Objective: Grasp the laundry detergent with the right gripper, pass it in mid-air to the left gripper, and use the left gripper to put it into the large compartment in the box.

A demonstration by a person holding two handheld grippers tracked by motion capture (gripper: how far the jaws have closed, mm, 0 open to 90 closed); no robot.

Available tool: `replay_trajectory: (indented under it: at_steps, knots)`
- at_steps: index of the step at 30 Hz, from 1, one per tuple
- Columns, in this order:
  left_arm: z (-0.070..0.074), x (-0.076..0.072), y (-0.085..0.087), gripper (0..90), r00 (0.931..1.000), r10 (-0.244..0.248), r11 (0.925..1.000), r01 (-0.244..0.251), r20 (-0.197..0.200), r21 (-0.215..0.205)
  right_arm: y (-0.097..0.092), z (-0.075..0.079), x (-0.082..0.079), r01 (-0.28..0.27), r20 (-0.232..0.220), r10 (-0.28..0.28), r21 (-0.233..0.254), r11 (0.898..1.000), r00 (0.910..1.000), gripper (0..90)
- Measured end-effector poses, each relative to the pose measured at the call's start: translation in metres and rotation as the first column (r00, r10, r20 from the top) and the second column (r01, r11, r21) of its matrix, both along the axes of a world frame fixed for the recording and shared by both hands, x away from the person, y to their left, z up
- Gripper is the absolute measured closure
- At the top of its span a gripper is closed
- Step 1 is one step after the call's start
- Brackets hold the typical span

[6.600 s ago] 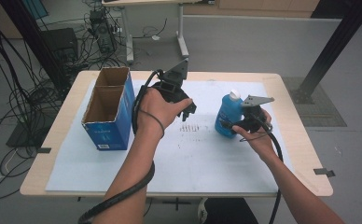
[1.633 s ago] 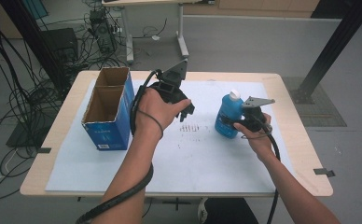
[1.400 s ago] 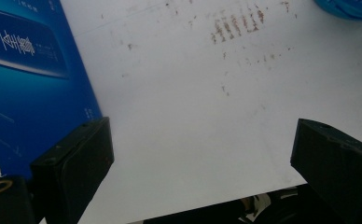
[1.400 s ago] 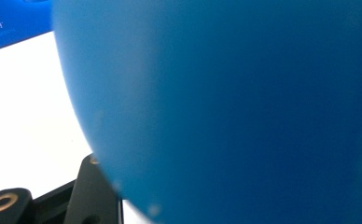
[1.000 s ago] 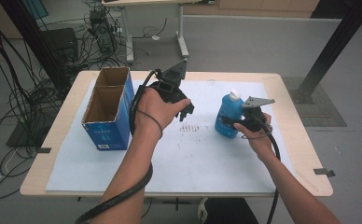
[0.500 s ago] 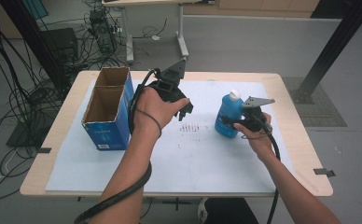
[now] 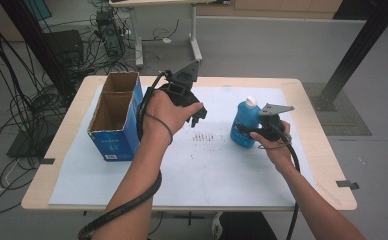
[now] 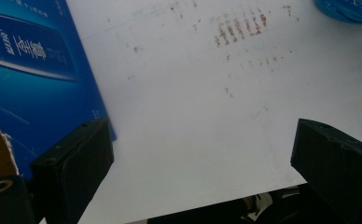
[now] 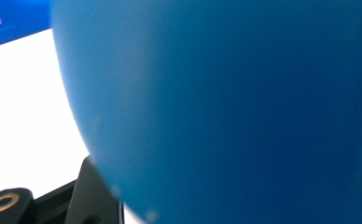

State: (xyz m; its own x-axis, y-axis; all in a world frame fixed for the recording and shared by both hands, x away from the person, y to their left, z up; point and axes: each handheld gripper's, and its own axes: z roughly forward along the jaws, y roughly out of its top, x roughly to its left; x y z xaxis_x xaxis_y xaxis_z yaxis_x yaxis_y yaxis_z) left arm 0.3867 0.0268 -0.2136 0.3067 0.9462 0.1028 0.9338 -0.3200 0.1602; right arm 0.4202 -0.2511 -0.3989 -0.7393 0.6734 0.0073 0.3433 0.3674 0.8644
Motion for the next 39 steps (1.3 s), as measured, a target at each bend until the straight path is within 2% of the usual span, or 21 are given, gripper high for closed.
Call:
replay_trajectory:
  at_steps: [8, 10, 19, 25, 29, 31, 32, 35, 39]
  knots:
    - [0.005, 0.001, 0.004, 6.3, 1.0, 0.0, 1.0, 0.0, 0.008, 0.005, 0.0, 0.0, 0.001, 0.006, -0.008, -0.006, 0.007, 1.0, 1.0, 44.9]
    - [0.008, 0.0, 0.003, 6.5, 0.9996, -0.012, 0.9999, 0.012, 0.024, 0.004, 0.0, 0.0, 0.001, 0.006, -0.012, -0.006, 0.007, 1.0, 0.9999, 44.8]
    - [0.012, 0.002, 0.007, 6.3, 0.9994, -0.03, 0.9996, 0.03, 0.018, 0.002, 0.002, 0.005, 0.005, -0.008, -0.036, 0.007, -0.007, 1.0, 0.9993, 44.8]
    - [0.016, 0.003, 0.009, 6.1, 0.998, -0.062, 0.9979, 0.062, 0.013, 0.018, 0.007, 0.012, 0.007, -0.022, -0.047, 0.022, -0.005, 1.0, 0.9987, 44.7]
    - [0.022, 0.005, 0.01, 5.7, 0.9949, -0.098, 0.995, 0.097, 0.025, 0.026, 0.011, 0.02, 0.01, -0.036, -0.059, 0.036, -0.005, 0.999, 0.9976, 44.7]
    - [0.027, 0.006, 0.01, 5.8, 0.9898, -0.137, 0.9902, 0.136, 0.038, 0.029, 0.014, 0.027, 0.012, -0.052, -0.078, 0.051, -0.002, 0.999, 0.9957, 44.6]
    - [0.027, 0.006, 0.01, 5.8, 0.9898, -0.137, 0.9902, 0.136, 0.038, 0.029, 0.016, 0.029, 0.013, -0.06, -0.084, 0.059, -0.007, 0.998, 0.9947, 44.5]
    - [0.033, 0.006, 0.01, 6.0, 0.9772, -0.202, 0.979, 0.2, 0.065, 0.04, 0.021, 0.037, 0.015, -0.078, -0.093, 0.076, -0.014, 0.997, 0.9927, 44.5]
    - [0.041, 0.006, 0.01, 6.1, 0.9666, -0.245, 0.9689, 0.242, 0.075, 0.053, 0.027, 0.047, 0.016, -0.099, -0.1, 0.098, -0.01, 0.995, 0.9902, 44.4]
